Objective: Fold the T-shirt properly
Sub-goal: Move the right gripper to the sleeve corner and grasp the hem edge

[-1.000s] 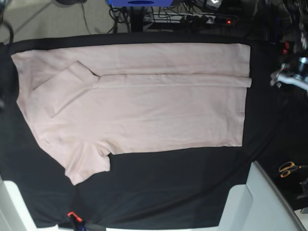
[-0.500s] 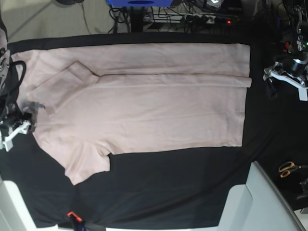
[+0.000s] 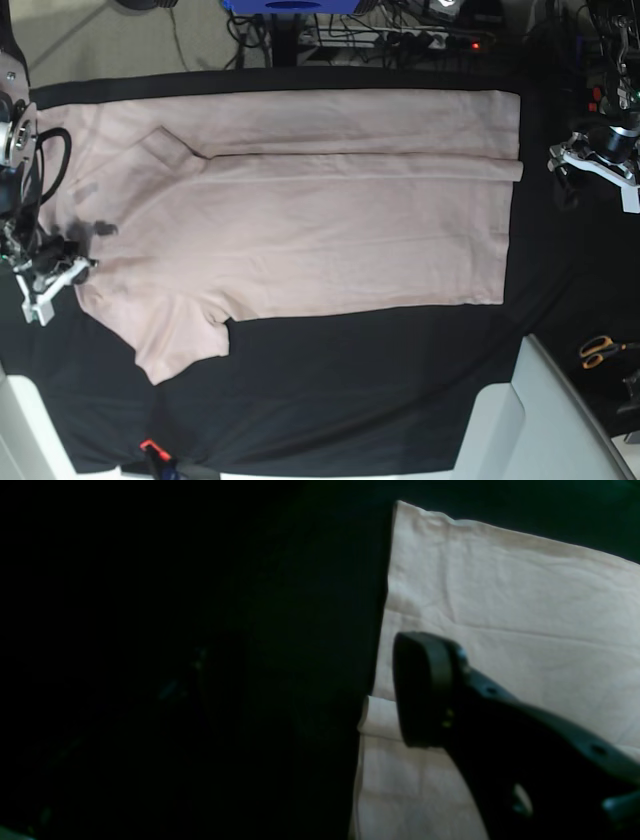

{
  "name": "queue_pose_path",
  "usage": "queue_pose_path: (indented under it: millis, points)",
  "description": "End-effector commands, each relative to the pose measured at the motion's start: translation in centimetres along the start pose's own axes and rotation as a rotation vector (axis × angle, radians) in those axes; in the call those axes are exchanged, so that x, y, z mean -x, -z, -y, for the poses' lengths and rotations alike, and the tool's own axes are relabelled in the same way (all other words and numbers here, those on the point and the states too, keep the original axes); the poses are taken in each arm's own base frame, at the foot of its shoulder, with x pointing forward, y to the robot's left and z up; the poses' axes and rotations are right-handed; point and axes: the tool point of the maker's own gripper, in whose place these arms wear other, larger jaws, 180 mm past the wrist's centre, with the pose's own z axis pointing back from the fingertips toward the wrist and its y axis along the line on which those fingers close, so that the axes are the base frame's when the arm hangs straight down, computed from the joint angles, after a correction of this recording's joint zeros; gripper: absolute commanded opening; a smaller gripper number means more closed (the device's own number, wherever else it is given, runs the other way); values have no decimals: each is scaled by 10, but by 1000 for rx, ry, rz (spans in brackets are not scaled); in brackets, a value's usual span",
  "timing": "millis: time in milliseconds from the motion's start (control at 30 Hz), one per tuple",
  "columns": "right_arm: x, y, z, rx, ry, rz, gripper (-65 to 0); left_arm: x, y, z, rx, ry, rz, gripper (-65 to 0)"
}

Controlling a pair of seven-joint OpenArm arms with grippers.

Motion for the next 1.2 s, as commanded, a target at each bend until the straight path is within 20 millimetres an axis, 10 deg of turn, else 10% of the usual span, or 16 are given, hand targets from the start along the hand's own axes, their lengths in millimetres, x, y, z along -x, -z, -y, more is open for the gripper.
queue_pose_path:
  millis: [0, 500, 1167]
  points:
    - [-5, -2, 0, -9, -15, -12, -650, -15, -2, -3, -1, 14, 40, -209]
    - [-42, -50, 19, 89, -163, 120, -644, -15, 0, 1, 10, 13, 40, -209]
    - [7, -87, -41, 115, -321, -60, -644, -9, 5, -4, -4, -6, 28, -209]
